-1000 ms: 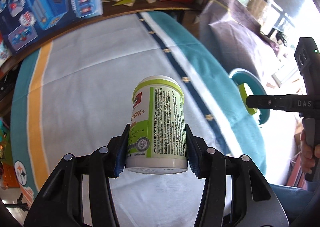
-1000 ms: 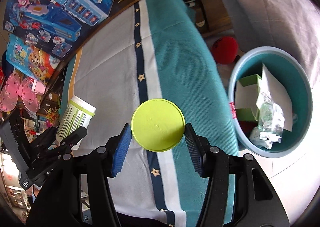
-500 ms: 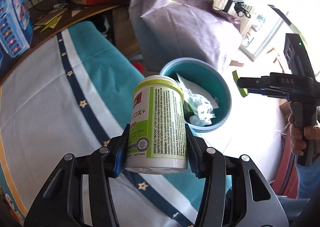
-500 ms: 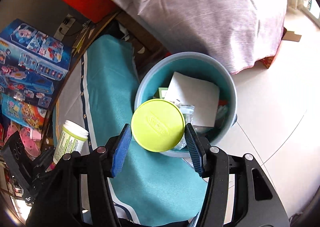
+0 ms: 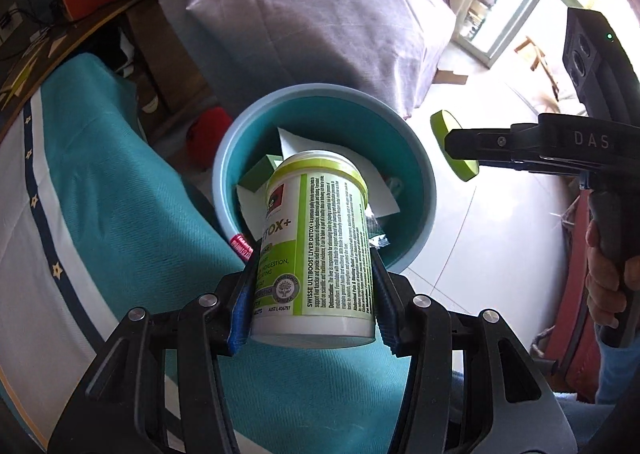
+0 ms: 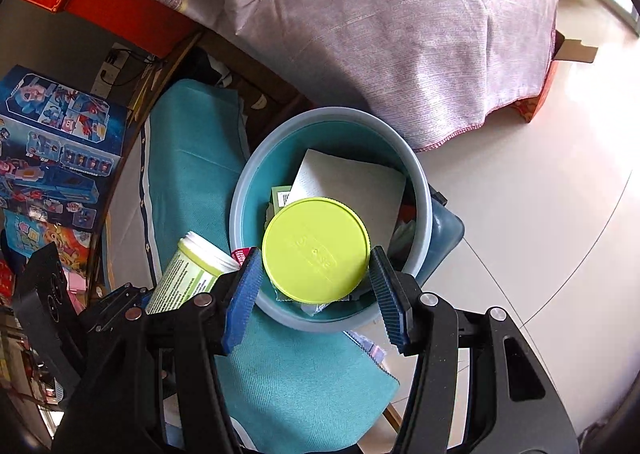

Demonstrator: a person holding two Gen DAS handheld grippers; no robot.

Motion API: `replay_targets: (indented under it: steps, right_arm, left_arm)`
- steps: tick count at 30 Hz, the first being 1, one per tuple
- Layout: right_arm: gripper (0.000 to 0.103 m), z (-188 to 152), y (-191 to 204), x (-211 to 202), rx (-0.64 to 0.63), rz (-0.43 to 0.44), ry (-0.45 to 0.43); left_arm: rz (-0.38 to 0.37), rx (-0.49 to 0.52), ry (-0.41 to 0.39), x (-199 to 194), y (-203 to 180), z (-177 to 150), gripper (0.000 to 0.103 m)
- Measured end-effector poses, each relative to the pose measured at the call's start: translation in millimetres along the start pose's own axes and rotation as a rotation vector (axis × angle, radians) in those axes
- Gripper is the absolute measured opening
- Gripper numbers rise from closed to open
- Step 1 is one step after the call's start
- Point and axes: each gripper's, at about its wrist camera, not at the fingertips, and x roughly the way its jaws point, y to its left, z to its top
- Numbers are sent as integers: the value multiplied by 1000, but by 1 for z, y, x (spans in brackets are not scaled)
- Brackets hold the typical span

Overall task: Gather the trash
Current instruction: 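Carry pill bottle and lid over the teal bin and open both tools to drop them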

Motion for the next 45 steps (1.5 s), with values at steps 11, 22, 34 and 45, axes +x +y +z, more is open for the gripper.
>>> replay_targets:
  steps: [11, 22, 34, 45]
  right_arm:
    - [53, 15, -19, 6, 38, -39, 39]
    - [53, 24, -6, 16, 15, -55, 65]
    - [53, 24, 8, 40, 2, -85, 97]
    - [72, 23, 22, 50, -7, -124, 103]
  left_arm:
    - [-31, 17, 41, 35, -9, 35, 52]
    - [-18, -59, 18, 34, 6, 40, 89]
    - [-36, -68, 46, 29, 13, 23, 90]
    - [-51, -76, 13, 16, 23, 16, 96]
